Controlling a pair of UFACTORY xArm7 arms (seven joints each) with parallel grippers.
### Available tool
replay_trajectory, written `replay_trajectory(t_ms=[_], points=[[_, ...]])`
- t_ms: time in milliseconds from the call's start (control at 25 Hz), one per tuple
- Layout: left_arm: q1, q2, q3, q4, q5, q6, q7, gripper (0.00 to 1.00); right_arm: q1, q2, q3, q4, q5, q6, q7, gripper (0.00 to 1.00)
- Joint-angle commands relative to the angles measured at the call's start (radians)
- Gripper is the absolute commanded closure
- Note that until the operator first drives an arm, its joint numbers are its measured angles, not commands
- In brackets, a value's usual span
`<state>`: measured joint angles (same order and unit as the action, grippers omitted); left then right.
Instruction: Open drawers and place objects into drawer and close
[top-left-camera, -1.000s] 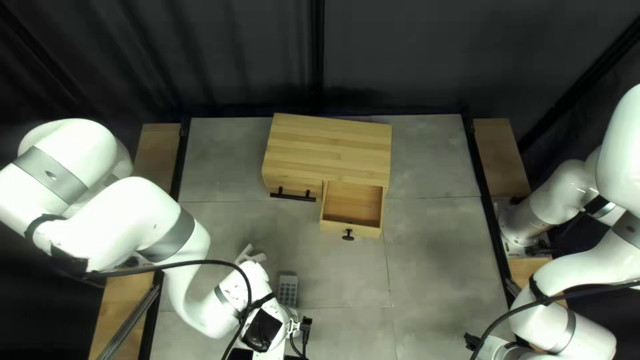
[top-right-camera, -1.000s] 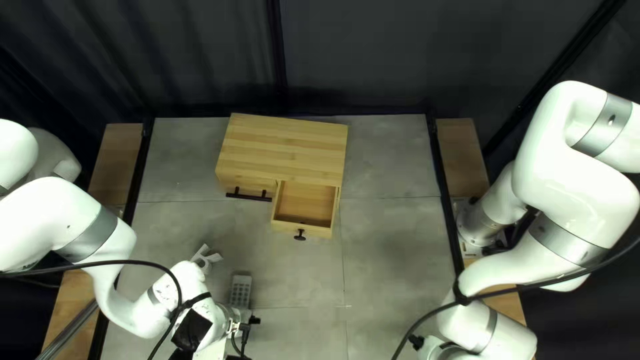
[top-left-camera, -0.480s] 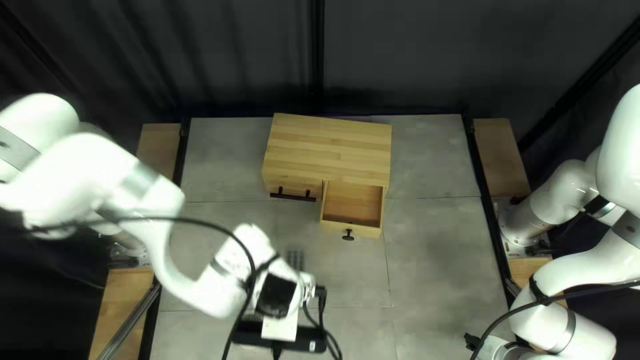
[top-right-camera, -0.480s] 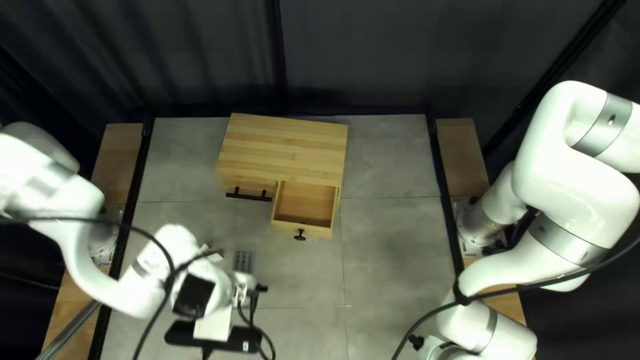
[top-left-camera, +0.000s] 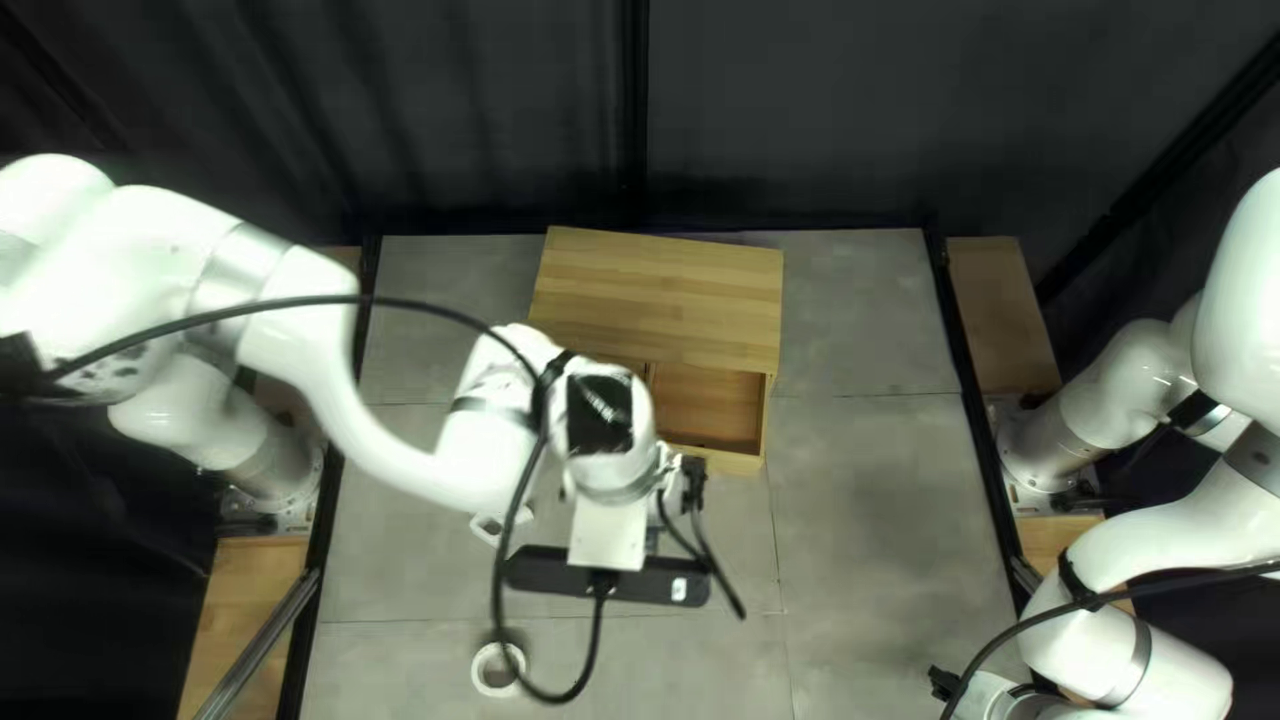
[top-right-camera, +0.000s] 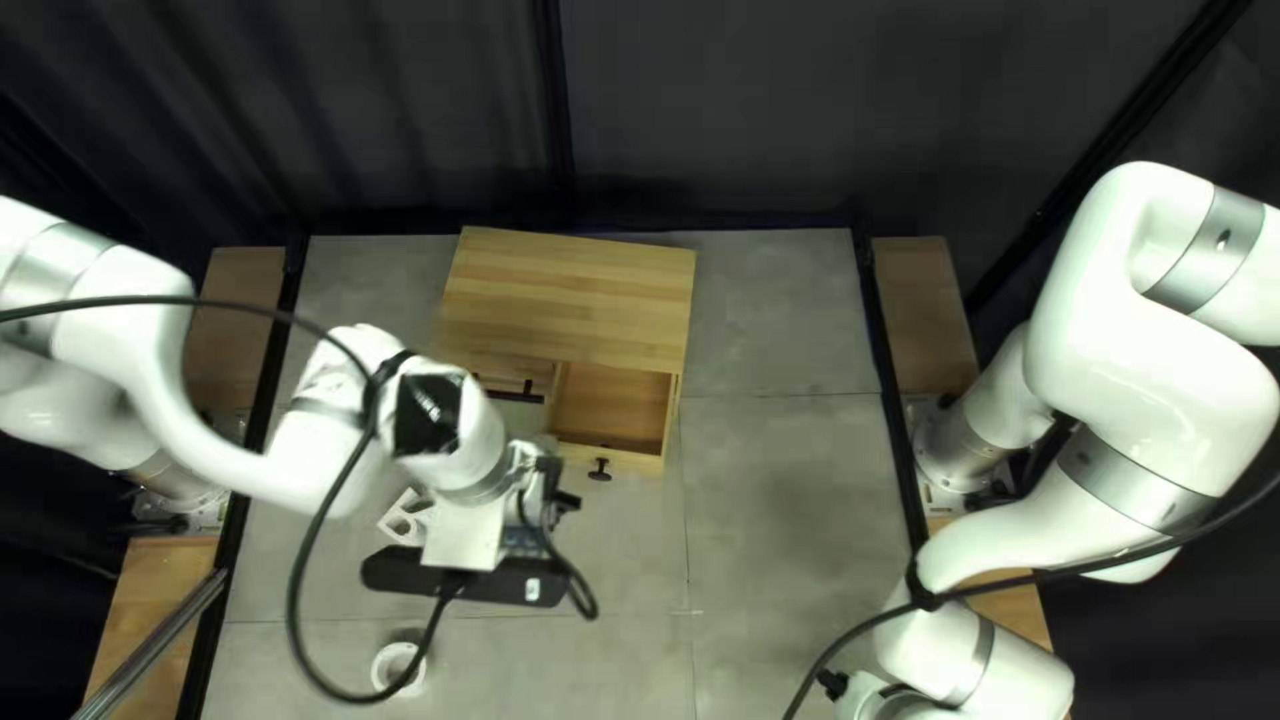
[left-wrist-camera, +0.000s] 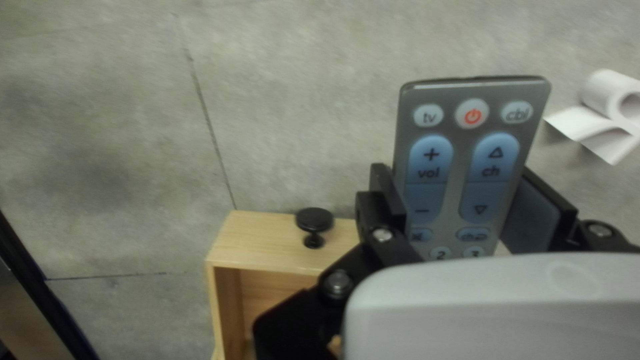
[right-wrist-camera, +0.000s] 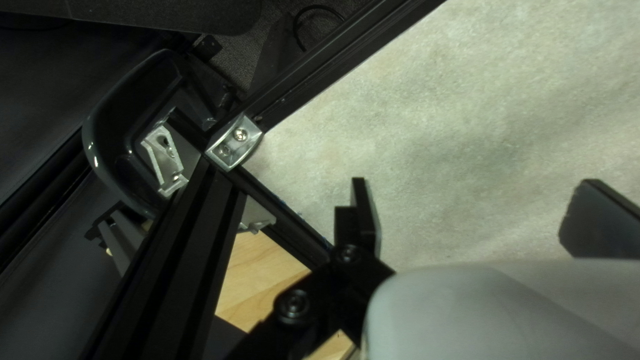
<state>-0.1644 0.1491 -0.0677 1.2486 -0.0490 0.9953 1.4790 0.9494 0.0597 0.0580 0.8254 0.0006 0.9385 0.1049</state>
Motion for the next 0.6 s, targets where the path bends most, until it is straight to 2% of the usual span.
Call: replay_trajectory(t_ms=[40,600], points=[[0.018,0.050,0.004,0.066,-0.032,0.005,0.038,1.00,0.000,0.000,0.000,0.000,0.000,0.000,0.000,0.00],[0.052,0.131,0.016,0.171,-0.043,0.029,0.115,1.00,0.000,0.000,0.000,0.000,0.000,0.000,0.000,0.00]])
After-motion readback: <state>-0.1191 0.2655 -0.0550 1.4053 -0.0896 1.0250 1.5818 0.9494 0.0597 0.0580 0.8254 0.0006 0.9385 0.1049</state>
